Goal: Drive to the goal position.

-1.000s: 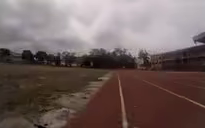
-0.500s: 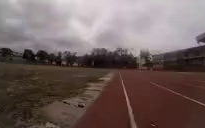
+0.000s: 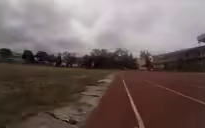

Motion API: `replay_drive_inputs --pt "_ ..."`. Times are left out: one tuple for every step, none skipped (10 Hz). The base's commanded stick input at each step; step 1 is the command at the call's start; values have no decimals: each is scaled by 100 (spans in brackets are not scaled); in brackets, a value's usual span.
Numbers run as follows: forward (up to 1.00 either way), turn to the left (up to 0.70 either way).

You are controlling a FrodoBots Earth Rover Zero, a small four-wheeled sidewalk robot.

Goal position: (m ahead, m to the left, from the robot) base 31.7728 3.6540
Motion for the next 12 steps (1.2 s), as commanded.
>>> replay_drive_inputs --pt "100 -40" --pt "100 -40" --pt "100 -40" --pt "99 -40" --pt "99 -40" --pt "99 -40" --pt "98 -39" --pt "99 0" --pt "100 0" --pt "100 0" --pt "100 0" --pt "100 0"
